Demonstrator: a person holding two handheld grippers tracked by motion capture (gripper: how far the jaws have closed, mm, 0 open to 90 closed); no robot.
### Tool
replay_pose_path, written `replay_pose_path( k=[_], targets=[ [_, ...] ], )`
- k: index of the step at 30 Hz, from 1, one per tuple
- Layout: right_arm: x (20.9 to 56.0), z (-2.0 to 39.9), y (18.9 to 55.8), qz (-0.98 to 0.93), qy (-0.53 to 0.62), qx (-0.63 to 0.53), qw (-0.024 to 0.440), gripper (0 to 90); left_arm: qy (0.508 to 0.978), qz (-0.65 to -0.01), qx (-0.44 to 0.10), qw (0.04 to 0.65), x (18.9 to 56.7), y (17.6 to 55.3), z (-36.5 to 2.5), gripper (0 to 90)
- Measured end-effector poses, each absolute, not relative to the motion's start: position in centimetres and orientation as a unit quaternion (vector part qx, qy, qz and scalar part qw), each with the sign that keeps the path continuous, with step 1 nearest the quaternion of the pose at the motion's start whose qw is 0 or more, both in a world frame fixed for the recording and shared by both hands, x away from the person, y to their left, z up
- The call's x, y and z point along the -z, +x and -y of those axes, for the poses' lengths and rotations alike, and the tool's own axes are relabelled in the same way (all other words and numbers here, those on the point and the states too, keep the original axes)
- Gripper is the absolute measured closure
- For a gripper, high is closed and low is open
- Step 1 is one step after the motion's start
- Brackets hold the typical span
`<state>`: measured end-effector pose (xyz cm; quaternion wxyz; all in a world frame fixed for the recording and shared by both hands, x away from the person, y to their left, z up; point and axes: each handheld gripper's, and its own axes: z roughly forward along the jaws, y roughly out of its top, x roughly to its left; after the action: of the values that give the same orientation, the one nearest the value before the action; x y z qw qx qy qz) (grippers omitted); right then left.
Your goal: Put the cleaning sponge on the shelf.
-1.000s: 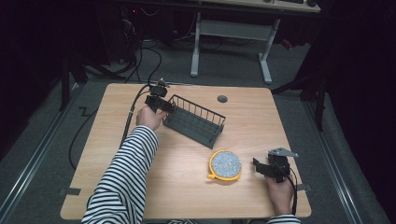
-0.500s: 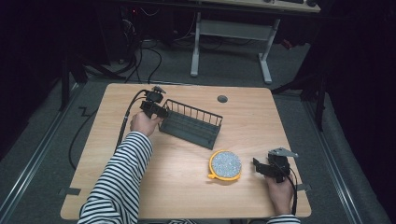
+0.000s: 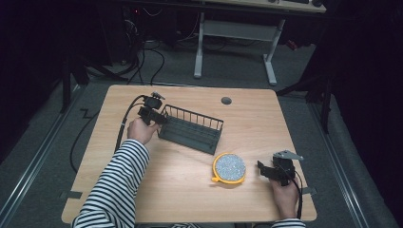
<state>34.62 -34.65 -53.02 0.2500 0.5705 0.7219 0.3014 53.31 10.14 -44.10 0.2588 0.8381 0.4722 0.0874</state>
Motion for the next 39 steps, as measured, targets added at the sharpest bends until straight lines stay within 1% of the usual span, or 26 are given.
replay_pose_path(
  k=[26, 27, 28, 30, 31, 34, 39],
  targets=[
    [53.0, 34.7, 34.6, -0.722, 0.57, -0.301, 0.25, 28.7, 0.834, -0.471, -0.084, 0.275, 44.1, 51.0, -12.7, 65.3],
    [53.0, 34.7, 34.6, -0.722, 0.571, -0.301, 0.25, 28.7, 0.831, -0.473, -0.081, 0.281, 43.9, 51.0, -12.8, 63.8],
    [53.0, 34.7, 34.6, -0.722, 0.571, -0.301, 0.25, 28.7, 0.831, -0.473, -0.081, 0.281, 43.9, 51.0, -12.8, 60.0],
    [53.0, 34.7, 34.6, -0.722, 0.57, -0.301, 0.25, 28.8, 0.821, -0.479, -0.075, 0.301, 43.5, 51.0, -13.0, 48.7],
    [53.0, 34.7, 34.6, -0.722, 0.571, -0.301, 0.25, 28.8, 0.819, -0.48, -0.075, 0.306, 43.3, 51.0, -13.2, 44.5],
    [53.0, 34.7, 34.6, -0.722, 0.57, -0.301, 0.25, 28.7, 0.811, -0.482, -0.086, 0.319, 42.6, 50.6, -13.6, 39.0],
    [53.0, 34.7, 34.6, -0.722, 0.571, -0.301, 0.25, 28.8, 0.808, -0.474, -0.101, 0.335, 41.3, 49.6, -14.5, 34.8]
  ],
)
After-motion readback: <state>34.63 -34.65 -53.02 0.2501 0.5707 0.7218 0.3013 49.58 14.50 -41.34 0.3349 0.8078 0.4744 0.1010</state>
